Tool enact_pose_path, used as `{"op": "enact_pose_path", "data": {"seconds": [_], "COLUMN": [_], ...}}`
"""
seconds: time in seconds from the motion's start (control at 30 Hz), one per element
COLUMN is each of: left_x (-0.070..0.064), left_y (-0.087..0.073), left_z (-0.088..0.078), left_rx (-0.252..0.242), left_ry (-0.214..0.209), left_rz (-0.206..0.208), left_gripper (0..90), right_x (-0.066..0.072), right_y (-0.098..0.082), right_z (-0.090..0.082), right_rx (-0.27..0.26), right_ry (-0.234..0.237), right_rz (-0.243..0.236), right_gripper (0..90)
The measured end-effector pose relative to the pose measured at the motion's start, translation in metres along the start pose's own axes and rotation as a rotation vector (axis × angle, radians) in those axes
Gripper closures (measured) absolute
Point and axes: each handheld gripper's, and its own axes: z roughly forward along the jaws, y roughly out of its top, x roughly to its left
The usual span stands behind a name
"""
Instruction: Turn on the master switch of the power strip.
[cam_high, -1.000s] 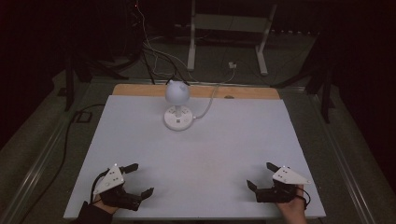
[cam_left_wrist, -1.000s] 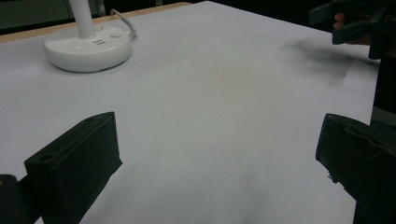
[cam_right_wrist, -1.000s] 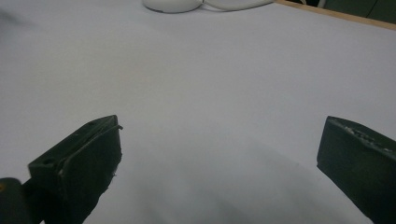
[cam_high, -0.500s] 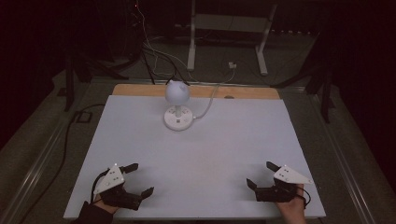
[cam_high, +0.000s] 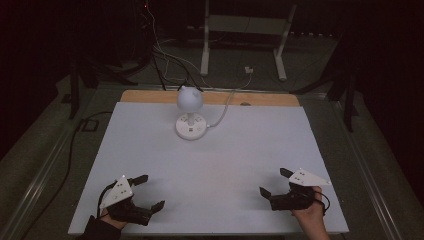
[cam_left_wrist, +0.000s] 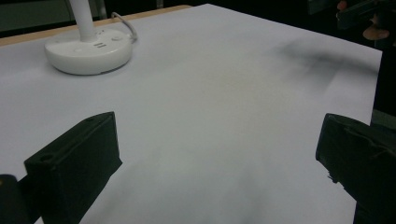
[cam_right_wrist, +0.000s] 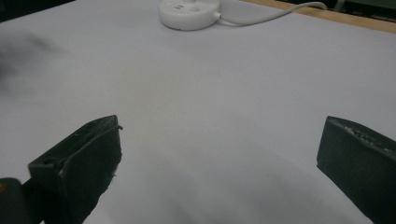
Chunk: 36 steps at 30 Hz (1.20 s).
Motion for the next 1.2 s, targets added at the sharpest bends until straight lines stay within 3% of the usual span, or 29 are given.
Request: {"op": "enact_pose_path", "data": {"seconds": [0.57, 0.7, 0.77, 1.0, 1.07, 1.13, 1.2], "left_x": [-0.001, 0.000, 0.000, -0.001, -0.001, -0.001, -0.001], "left_y": [0.001, 0.001, 0.001, 0.001, 0.001, 0.001, 0.001], "left_z": [-0.001, -0.001, -0.001, 0.000, 0.000, 0.000, -0.001], "left_rx": [-0.006, -0.009, -0.009, -0.009, -0.011, -0.011, -0.014], "left_ry": [-0.009, -0.013, -0.017, -0.029, -0.029, -0.029, -0.031], "left_rz": [-0.001, -0.004, -0.005, -0.004, -0.005, -0.007, -0.006], "left_gripper": [0.2, 0.2, 0.2, 0.2, 0.2, 0.2, 0.3], "right_x": [-0.002, -0.001, -0.001, 0.002, 0.004, 0.003, 0.002], "right_y": [0.045, 0.056, 0.061, 0.081, 0.086, 0.091, 0.097], "right_z": [0.005, 0.010, 0.012, 0.018, 0.021, 0.025, 0.030], "right_rx": [-0.079, -0.126, -0.148, -0.202, -0.209, -0.201, -0.161], "right_ry": [0.050, 0.013, 0.031, 0.017, 0.005, 0.026, 0.052], "right_rz": [0.003, -0.037, -0.042, -0.102, -0.119, -0.124, -0.112], "right_gripper": [0.0, 0.0, 0.0, 0.0, 0.0, 0.0, 0.0]}}
